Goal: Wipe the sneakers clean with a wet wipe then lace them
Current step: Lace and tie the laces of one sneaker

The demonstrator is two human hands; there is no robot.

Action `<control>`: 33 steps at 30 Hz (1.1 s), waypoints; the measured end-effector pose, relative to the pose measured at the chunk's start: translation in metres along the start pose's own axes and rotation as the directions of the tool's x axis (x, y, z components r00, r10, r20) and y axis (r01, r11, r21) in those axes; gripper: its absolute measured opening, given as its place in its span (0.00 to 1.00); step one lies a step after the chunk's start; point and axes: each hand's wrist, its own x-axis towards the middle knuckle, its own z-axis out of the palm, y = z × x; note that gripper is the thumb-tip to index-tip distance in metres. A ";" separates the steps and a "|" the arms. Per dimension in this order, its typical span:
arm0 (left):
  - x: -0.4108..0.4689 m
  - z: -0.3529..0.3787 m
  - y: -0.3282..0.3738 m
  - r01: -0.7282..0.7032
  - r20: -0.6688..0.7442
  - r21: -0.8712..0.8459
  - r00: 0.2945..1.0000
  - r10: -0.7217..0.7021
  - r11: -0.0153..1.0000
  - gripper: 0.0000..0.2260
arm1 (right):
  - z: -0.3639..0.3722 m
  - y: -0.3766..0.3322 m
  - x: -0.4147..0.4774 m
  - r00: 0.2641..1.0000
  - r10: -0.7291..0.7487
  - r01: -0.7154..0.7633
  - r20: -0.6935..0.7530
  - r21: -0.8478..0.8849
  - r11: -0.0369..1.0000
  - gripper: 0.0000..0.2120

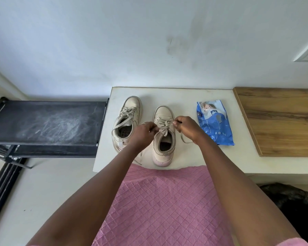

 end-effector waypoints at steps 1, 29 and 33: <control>0.001 -0.001 -0.001 0.009 0.028 -0.019 1.000 -0.009 1.000 0.11 | -0.002 0.000 -0.002 0.999 0.022 -0.027 0.042 0.105 0.994 0.11; 0.015 0.007 0.028 0.369 0.279 -0.875 0.913 -0.297 0.314 0.03 | 0.008 -0.014 -0.001 0.987 0.009 0.085 -0.162 0.565 0.821 0.10; 0.015 0.000 0.033 0.434 0.325 -0.832 0.886 -0.331 0.346 0.04 | 0.006 -0.023 -0.003 0.991 0.018 0.052 -0.134 0.505 0.862 0.09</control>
